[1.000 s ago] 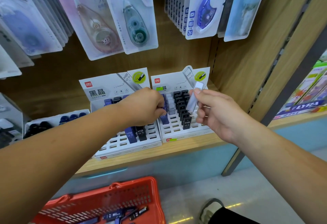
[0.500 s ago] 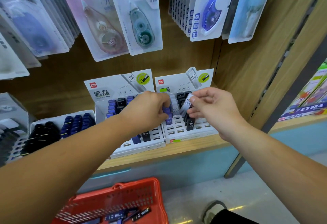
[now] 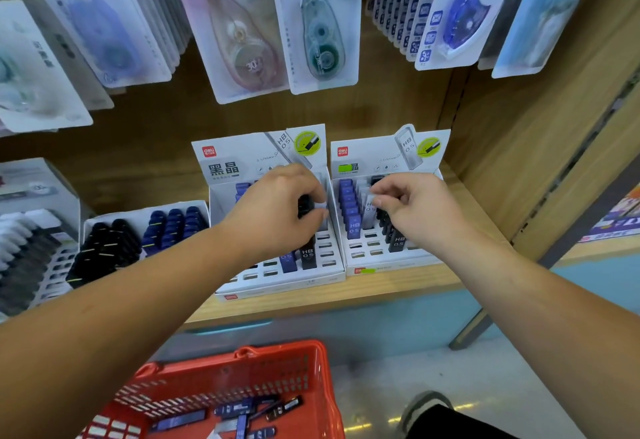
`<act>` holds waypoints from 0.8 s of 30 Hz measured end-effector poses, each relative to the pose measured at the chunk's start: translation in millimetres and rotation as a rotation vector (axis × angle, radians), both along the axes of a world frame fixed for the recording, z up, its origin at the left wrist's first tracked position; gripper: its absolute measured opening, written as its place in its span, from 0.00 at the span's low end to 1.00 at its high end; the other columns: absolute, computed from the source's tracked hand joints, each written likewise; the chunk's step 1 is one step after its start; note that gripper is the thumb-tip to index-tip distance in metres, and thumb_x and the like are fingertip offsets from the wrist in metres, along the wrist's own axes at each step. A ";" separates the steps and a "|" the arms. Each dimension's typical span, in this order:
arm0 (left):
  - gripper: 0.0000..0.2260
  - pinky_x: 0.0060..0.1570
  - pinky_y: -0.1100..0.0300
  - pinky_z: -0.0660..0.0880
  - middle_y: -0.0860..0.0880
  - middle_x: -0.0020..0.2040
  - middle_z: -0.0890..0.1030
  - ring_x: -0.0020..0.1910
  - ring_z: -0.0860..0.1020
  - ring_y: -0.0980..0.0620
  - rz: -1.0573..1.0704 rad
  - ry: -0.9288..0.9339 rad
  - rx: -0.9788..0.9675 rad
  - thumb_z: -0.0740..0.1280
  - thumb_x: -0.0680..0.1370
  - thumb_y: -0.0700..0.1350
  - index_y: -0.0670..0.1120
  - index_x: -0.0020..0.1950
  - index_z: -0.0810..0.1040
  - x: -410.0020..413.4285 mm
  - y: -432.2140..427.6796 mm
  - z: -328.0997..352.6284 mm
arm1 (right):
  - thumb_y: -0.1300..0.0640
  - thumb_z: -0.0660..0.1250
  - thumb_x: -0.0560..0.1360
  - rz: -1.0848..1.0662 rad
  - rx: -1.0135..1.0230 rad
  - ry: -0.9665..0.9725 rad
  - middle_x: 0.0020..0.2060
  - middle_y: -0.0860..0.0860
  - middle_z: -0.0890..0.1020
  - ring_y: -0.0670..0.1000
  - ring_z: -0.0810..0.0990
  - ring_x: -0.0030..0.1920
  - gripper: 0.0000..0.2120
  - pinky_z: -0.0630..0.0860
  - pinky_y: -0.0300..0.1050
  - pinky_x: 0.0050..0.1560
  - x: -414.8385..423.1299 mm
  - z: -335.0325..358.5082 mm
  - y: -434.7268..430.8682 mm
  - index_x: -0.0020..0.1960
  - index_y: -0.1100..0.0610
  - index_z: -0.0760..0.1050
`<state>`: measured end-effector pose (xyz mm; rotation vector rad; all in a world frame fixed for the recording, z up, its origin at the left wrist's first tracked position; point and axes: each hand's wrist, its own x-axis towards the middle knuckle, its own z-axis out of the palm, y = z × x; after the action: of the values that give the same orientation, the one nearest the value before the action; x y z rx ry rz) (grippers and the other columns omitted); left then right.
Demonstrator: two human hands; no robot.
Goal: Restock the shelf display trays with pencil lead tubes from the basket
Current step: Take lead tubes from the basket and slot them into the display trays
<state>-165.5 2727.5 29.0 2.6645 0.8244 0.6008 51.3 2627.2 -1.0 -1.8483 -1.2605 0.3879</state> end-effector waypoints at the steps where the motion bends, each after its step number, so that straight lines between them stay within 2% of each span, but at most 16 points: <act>1: 0.05 0.59 0.51 0.77 0.54 0.55 0.80 0.57 0.76 0.53 0.003 0.003 -0.002 0.73 0.78 0.48 0.50 0.53 0.84 0.4 0.2 -0.1 | 0.62 0.72 0.78 0.005 -0.005 -0.027 0.36 0.43 0.82 0.34 0.75 0.31 0.07 0.68 0.25 0.33 2.0 0.5 -0.8 0.49 0.52 0.85; 4: 0.06 0.59 0.49 0.78 0.54 0.55 0.80 0.57 0.76 0.52 0.005 0.001 -0.007 0.73 0.78 0.48 0.50 0.53 0.84 0.9 -0.2 0.6 | 0.64 0.71 0.79 0.030 -0.024 -0.119 0.35 0.41 0.80 0.33 0.75 0.33 0.08 0.68 0.26 0.35 3.6 0.9 -3.5 0.50 0.52 0.85; 5: 0.06 0.59 0.49 0.78 0.54 0.56 0.80 0.57 0.76 0.52 0.007 0.000 -0.010 0.73 0.78 0.48 0.50 0.54 0.84 0.9 -0.2 0.9 | 0.63 0.71 0.79 0.043 -0.041 -0.155 0.36 0.40 0.80 0.34 0.77 0.35 0.09 0.71 0.29 0.39 2.1 1.0 -3.6 0.50 0.51 0.85; 7: 0.06 0.59 0.49 0.78 0.54 0.55 0.80 0.57 0.77 0.53 0.006 -0.002 -0.017 0.73 0.78 0.48 0.50 0.54 0.84 -0.3 -0.1 1.0 | 0.59 0.71 0.79 0.061 -0.085 -0.248 0.41 0.41 0.83 0.40 0.80 0.44 0.07 0.78 0.42 0.48 -1.2 0.3 -2.4 0.52 0.48 0.85; 9: 0.06 0.59 0.50 0.78 0.54 0.55 0.80 0.57 0.77 0.52 -0.001 -0.013 -0.017 0.73 0.78 0.48 0.50 0.55 0.84 -2.7 -1.8 1.5 | 0.54 0.70 0.80 0.054 -0.122 -0.369 0.48 0.44 0.81 0.49 0.79 0.52 0.06 0.79 0.52 0.53 -4.3 2.5 -2.8 0.54 0.48 0.85; 12: 0.07 0.58 0.56 0.76 0.54 0.54 0.80 0.56 0.77 0.52 0.007 -0.061 -0.003 0.74 0.78 0.45 0.48 0.55 0.84 -13.4 -9.3 4.1 | 0.49 0.71 0.79 0.030 -0.138 -0.496 0.52 0.47 0.75 0.52 0.77 0.54 0.13 0.79 0.53 0.50 -10.5 10.3 -10.8 0.63 0.49 0.82; 14: 0.07 0.55 0.61 0.73 0.54 0.52 0.80 0.54 0.77 0.53 0.034 -0.118 0.023 0.74 0.78 0.44 0.47 0.55 0.84 -29.4 -19.8 5.5 | 0.48 0.70 0.79 0.024 -0.135 -0.548 0.52 0.47 0.74 0.52 0.77 0.54 0.15 0.78 0.51 0.48 -20.0 17.4 -21.5 0.64 0.49 0.80; 16: 0.06 0.51 0.63 0.73 0.53 0.48 0.80 0.48 0.77 0.56 0.068 -0.202 0.046 0.74 0.77 0.41 0.46 0.54 0.84 -54.7 -36.3 4.1 | 0.46 0.68 0.79 0.062 -0.128 -0.603 0.49 0.46 0.75 0.52 0.77 0.52 0.11 0.76 0.50 0.45 -39.0 25.5 -35.2 0.58 0.48 0.81; 18: 0.04 0.47 0.66 0.73 0.53 0.44 0.79 0.44 0.76 0.58 0.096 -0.274 0.033 0.73 0.77 0.40 0.46 0.51 0.84 -87.0 -57.4 -3.0 | 0.44 0.67 0.78 0.110 -0.126 -0.608 0.42 0.45 0.77 0.51 0.78 0.49 0.08 0.75 0.48 0.43 -67.9 33.5 -52.9 0.47 0.47 0.81; 20: 0.03 0.45 0.67 0.73 0.53 0.42 0.79 0.42 0.77 0.57 0.130 -0.291 -0.014 0.73 0.77 0.39 0.46 0.50 0.83 -122.3 -79.8 -18.9 | 0.42 0.67 0.77 0.181 -0.163 -0.540 0.35 0.44 0.78 0.50 0.78 0.42 0.13 0.75 0.47 0.42 -105.3 33.2 -71.8 0.38 0.48 0.78; 22: 0.04 0.41 0.66 0.73 0.55 0.40 0.79 0.38 0.78 0.56 0.184 -0.264 -0.103 0.73 0.77 0.40 0.47 0.50 0.83 -155.9 -98.9 -45.0 | 0.40 0.68 0.76 0.311 -0.285 -0.415 0.30 0.44 0.78 0.48 0.78 0.38 0.16 0.75 0.46 0.40 -149.9 17.2 -87.3 0.37 0.50 0.77; 24: 0.04 0.39 0.61 0.75 0.56 0.38 0.80 0.37 0.79 0.57 0.251 -0.189 -0.229 0.73 0.77 0.42 0.50 0.50 0.83 -187.5 -115.6 -79.1 | 0.37 0.69 0.74 0.472 -0.455 -0.333 0.32 0.43 0.79 0.47 0.80 0.39 0.17 0.77 0.46 0.41 -193.2 -16.6 -94.6 0.38 0.50 0.79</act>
<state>-353.0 2611.9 -50.1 2.2781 1.1076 0.7541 -141.8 2532.6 -17.7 -2.0302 -1.9796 0.6855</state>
